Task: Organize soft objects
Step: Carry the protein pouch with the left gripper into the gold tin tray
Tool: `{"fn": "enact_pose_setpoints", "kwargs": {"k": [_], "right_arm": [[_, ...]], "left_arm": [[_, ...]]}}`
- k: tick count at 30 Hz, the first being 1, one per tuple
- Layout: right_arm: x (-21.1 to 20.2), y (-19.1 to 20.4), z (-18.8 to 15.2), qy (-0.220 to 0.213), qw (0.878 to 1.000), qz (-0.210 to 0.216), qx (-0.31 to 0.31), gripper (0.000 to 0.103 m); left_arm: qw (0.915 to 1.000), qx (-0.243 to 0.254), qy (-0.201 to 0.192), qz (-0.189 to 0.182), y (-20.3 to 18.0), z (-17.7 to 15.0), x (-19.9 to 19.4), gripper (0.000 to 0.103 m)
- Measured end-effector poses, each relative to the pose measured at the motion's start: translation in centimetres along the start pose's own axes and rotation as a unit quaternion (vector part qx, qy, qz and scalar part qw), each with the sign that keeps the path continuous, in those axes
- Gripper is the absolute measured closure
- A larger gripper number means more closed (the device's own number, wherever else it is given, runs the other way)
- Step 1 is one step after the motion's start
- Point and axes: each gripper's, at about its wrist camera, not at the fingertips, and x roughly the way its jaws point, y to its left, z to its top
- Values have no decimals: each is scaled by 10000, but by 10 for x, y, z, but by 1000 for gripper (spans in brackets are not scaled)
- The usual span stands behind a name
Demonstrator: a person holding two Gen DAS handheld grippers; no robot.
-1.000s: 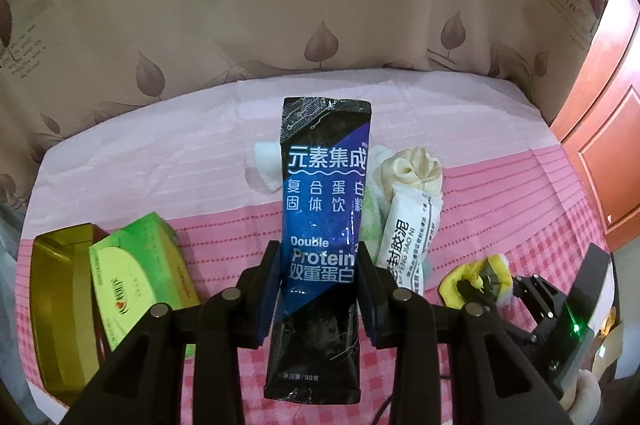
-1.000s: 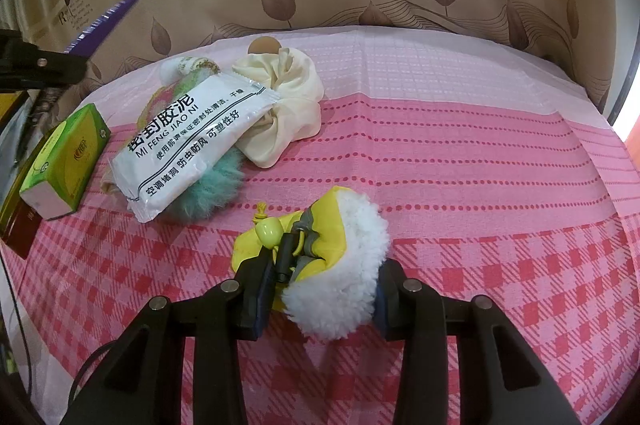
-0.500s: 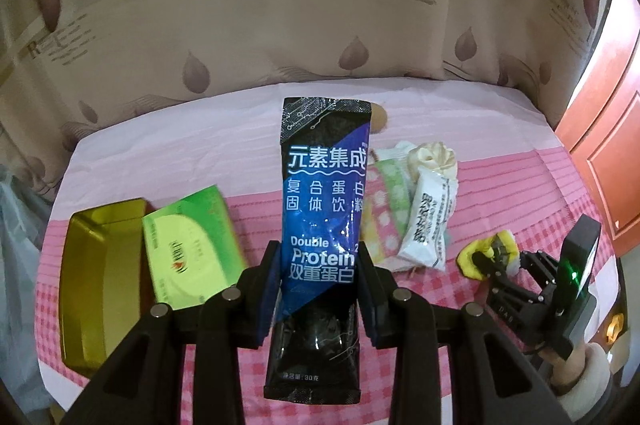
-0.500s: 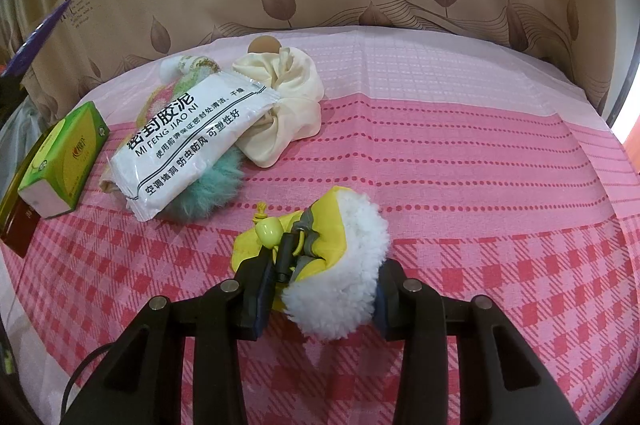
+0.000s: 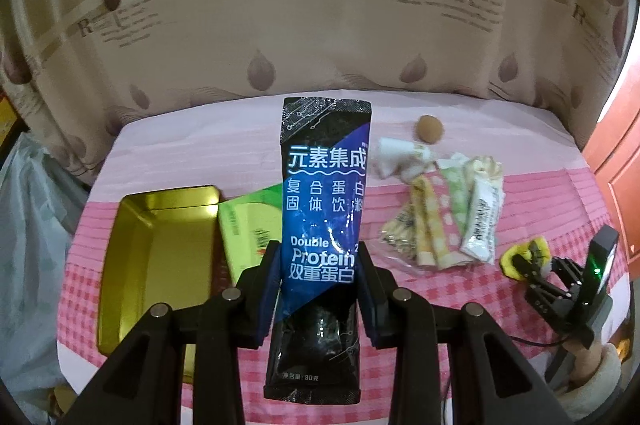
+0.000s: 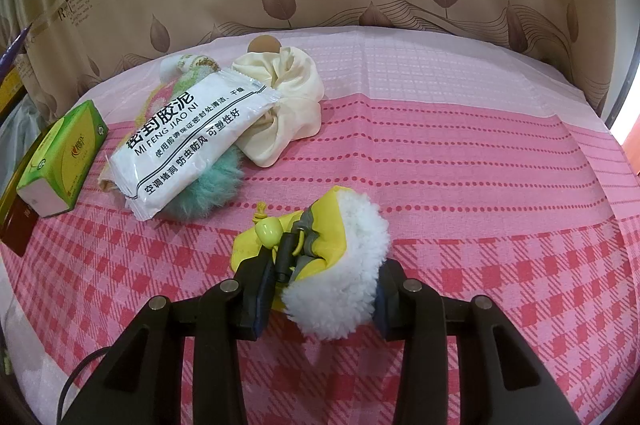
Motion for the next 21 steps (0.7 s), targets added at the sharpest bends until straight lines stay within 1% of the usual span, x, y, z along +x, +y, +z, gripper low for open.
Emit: {"fn": "enact_pose_setpoints", "kwargs": {"k": [13,21], "right_arm": [[1,1,0,-1,10000,-65,-38,66],[2,3,0,1,9998,-156,-91,66]], "left_arm": [[9975,-543,93,445,72,-19,4,68],[9919,-1048,300,655,122,-36,24,68]]}}
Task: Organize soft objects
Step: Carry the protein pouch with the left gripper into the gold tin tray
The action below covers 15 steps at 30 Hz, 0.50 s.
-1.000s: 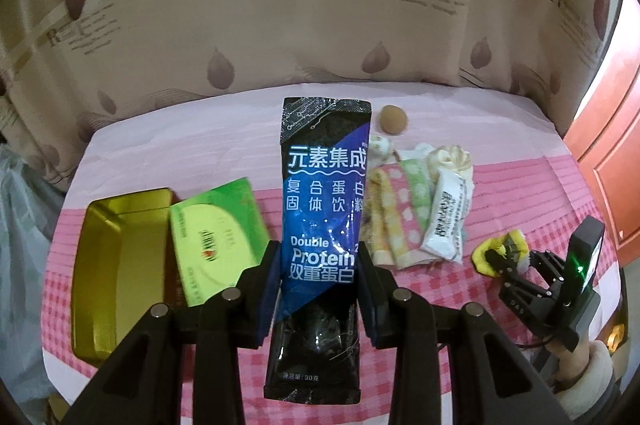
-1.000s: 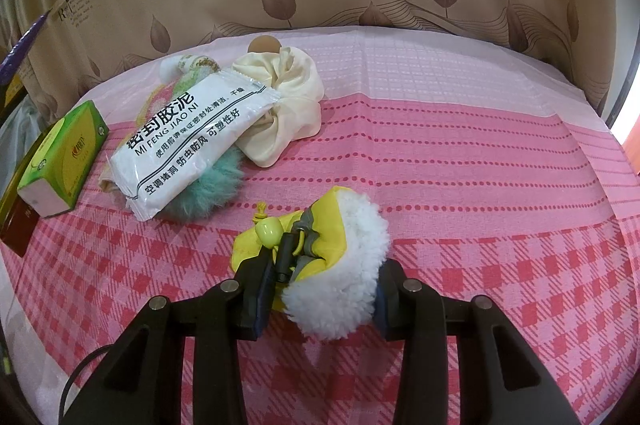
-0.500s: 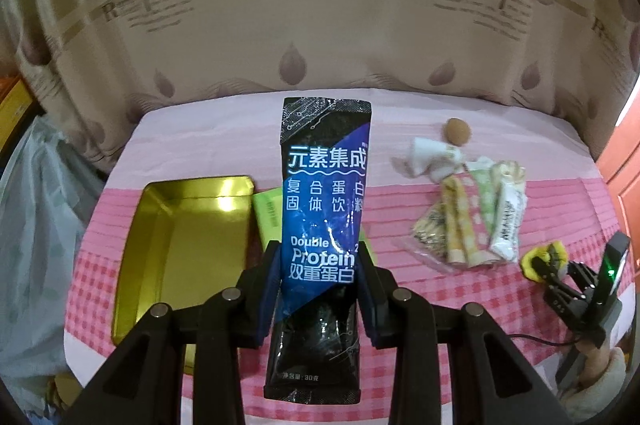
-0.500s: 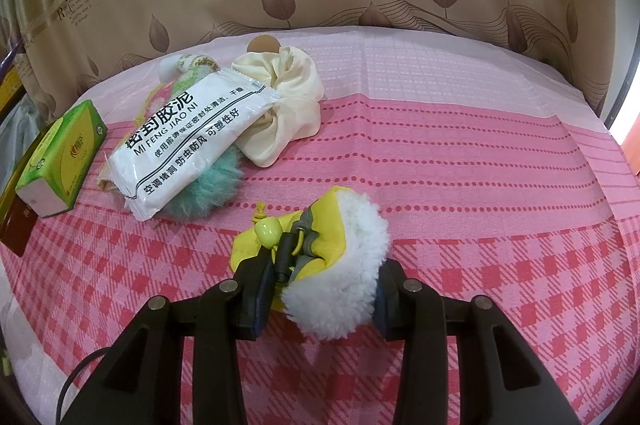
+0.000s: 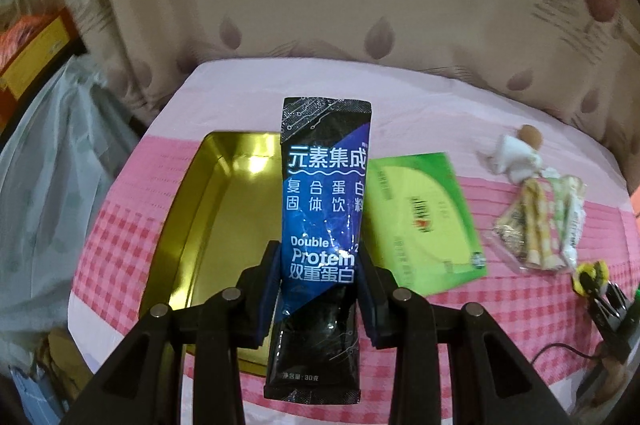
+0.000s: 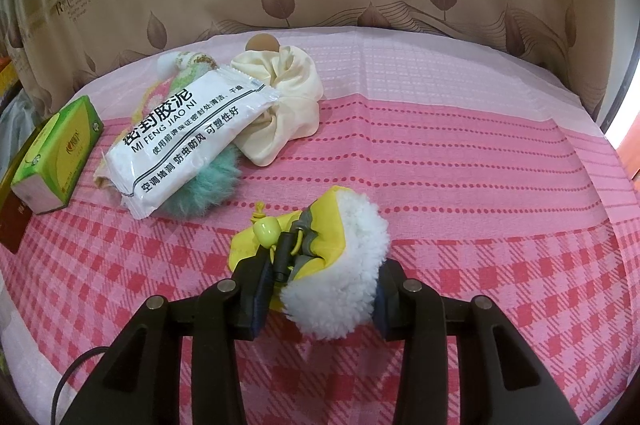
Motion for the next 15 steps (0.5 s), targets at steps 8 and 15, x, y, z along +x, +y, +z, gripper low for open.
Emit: {"fn": "enact_pose_setpoints", "kwargs": {"k": [8,15], "right_arm": [[0,1,0,1,10000,-80,-5,66],[0,2,-1,-5,9999,-169,-1,64]], "left_arm": [[9988,-399,194,198,41,-10,29,68],[9967,-638,280,415,67,-18,52,68]]}}
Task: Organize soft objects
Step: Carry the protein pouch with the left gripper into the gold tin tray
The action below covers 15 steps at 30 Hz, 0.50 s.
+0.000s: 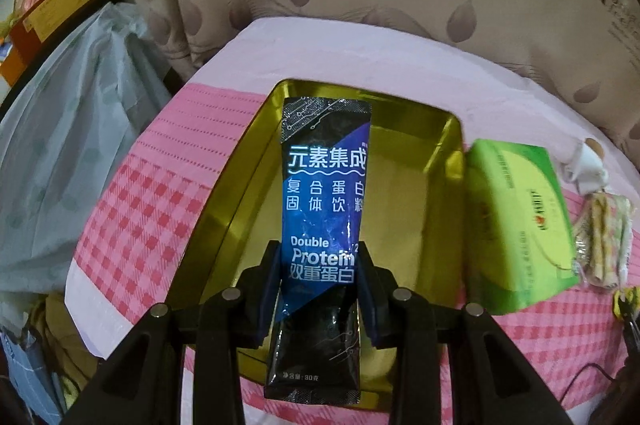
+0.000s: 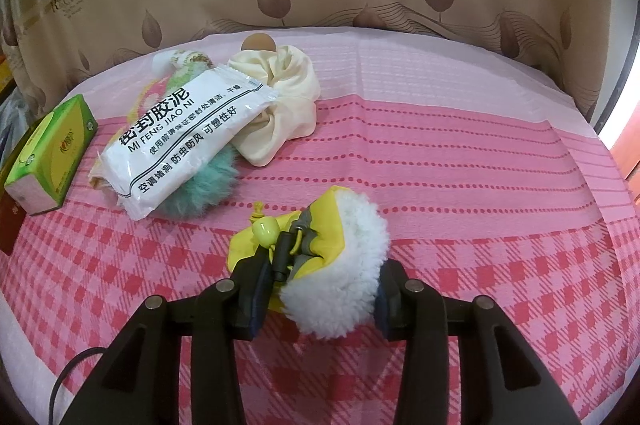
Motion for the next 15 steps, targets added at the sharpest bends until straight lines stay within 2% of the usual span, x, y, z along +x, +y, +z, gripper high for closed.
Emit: {"fn": "enact_pose_setpoints", "kwargs": {"k": [5,15], "right_arm": [[-1,3,0,-15,9999,-131,-36,66],[-2,12,1,-20,9997,-260,-9,73]], "left_arm": [[9997,-204,158,-17,12,-2,18,68],[9992,-195,355,25,12,-9,39,66]]}}
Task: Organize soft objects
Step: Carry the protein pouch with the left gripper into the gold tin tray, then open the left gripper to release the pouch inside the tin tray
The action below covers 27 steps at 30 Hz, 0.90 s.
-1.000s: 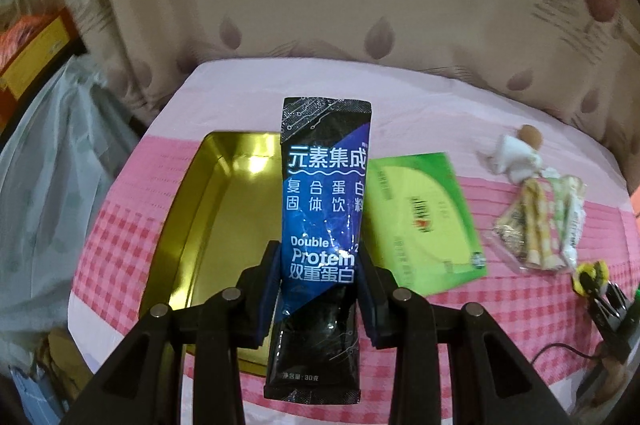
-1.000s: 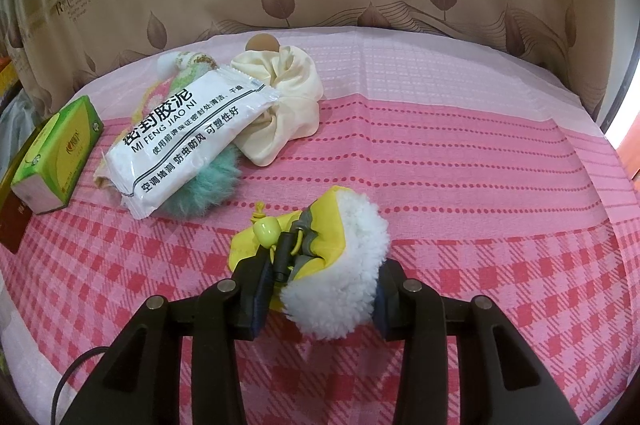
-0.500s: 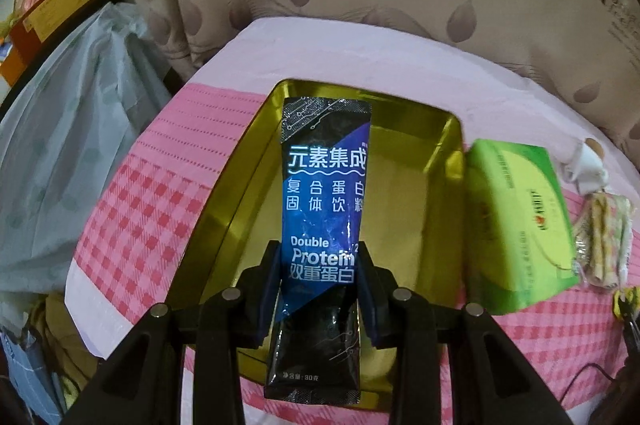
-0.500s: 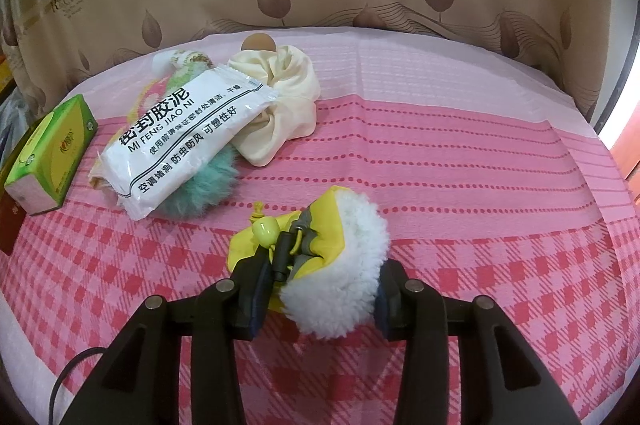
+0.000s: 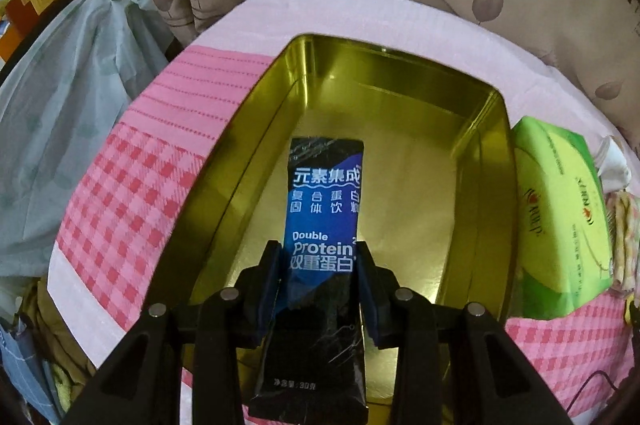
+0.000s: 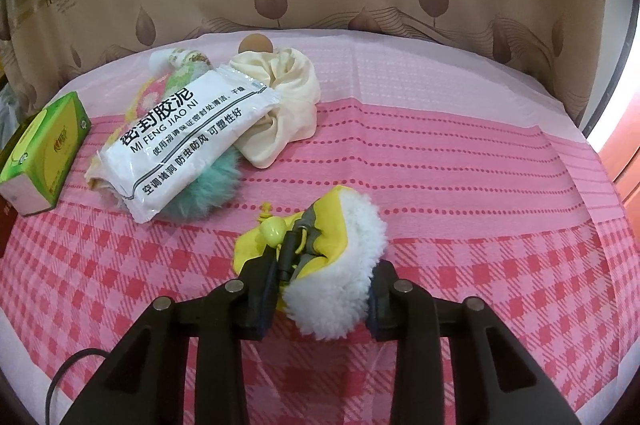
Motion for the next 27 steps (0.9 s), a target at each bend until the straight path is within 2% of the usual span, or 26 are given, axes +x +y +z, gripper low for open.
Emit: {"fn": "enact_pose_setpoints", "kwargs": {"k": [9,17,27], "right_arm": [[-9,6,2,5,10000,-42,-9,76],[-32,26,2,-115,9996,37,-270,77],[-66,68,6,-272,9960,462,-720,77]], "left_arm": [[10000,18,6,-28,0,-3,3,64],[9999,75,-38,-84,-3,-9,-3,64],[9982,239,-532,-157,-14,-14,-33,64]]}}
